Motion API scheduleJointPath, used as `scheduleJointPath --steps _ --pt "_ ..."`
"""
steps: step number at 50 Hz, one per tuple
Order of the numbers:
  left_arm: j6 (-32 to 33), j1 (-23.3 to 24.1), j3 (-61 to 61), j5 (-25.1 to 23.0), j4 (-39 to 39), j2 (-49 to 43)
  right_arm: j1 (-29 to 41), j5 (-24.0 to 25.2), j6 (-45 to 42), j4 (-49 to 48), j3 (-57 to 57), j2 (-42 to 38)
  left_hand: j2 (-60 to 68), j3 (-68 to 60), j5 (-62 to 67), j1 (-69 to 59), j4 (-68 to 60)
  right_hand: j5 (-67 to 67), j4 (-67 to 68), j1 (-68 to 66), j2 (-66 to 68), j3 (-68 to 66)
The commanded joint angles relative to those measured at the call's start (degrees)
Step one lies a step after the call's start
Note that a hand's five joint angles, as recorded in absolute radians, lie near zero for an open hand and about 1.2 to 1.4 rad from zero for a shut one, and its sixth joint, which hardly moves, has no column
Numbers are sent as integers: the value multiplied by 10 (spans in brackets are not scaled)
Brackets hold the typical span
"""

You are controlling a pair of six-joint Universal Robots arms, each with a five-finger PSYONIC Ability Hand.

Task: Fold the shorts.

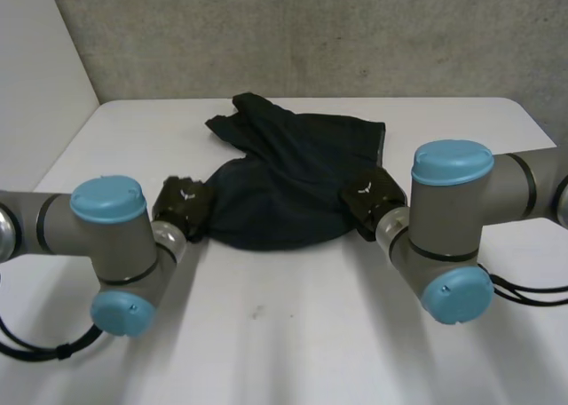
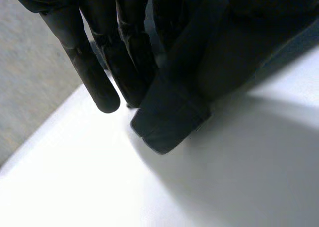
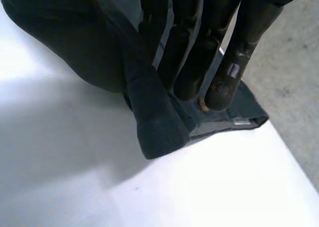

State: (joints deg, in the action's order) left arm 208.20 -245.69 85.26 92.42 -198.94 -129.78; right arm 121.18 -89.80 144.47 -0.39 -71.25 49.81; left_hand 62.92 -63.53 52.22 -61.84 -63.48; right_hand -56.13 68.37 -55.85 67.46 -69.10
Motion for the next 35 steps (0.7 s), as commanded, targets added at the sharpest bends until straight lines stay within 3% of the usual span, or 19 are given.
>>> scheduleJointPath --steps 1,7,15,19,22,27,35 --pt "0 -10 44 -1 66 100 -5 10 65 -1 -61 83 -185 191 -178 174 191 -139 116 -241 125 -109" --pt "-3 -20 94 -21 73 192 -9 32 89 1 -98 98 -288 294 -281 277 294 -139 116 -241 125 -109" --pt "-14 -64 191 -119 70 271 -53 49 139 9 -144 131 -276 283 -269 266 282 -139 116 -241 125 -109" --pt "-27 -97 224 -177 73 272 -69 65 165 14 -150 137 -248 254 -241 237 254 -139 116 -241 125 -109" --pt "-37 -133 240 -217 78 268 -73 75 180 14 -151 137 -157 163 -150 146 163 -139 116 -241 125 -109" --pt "-39 -164 245 -275 73 237 -73 83 194 14 -151 137 -154 160 -147 143 159 -139 116 -241 125 -109" --pt "-38 -165 214 -281 71 169 -72 89 197 14 -158 137 -138 145 -131 128 144 -139 116 -241 125 -109"
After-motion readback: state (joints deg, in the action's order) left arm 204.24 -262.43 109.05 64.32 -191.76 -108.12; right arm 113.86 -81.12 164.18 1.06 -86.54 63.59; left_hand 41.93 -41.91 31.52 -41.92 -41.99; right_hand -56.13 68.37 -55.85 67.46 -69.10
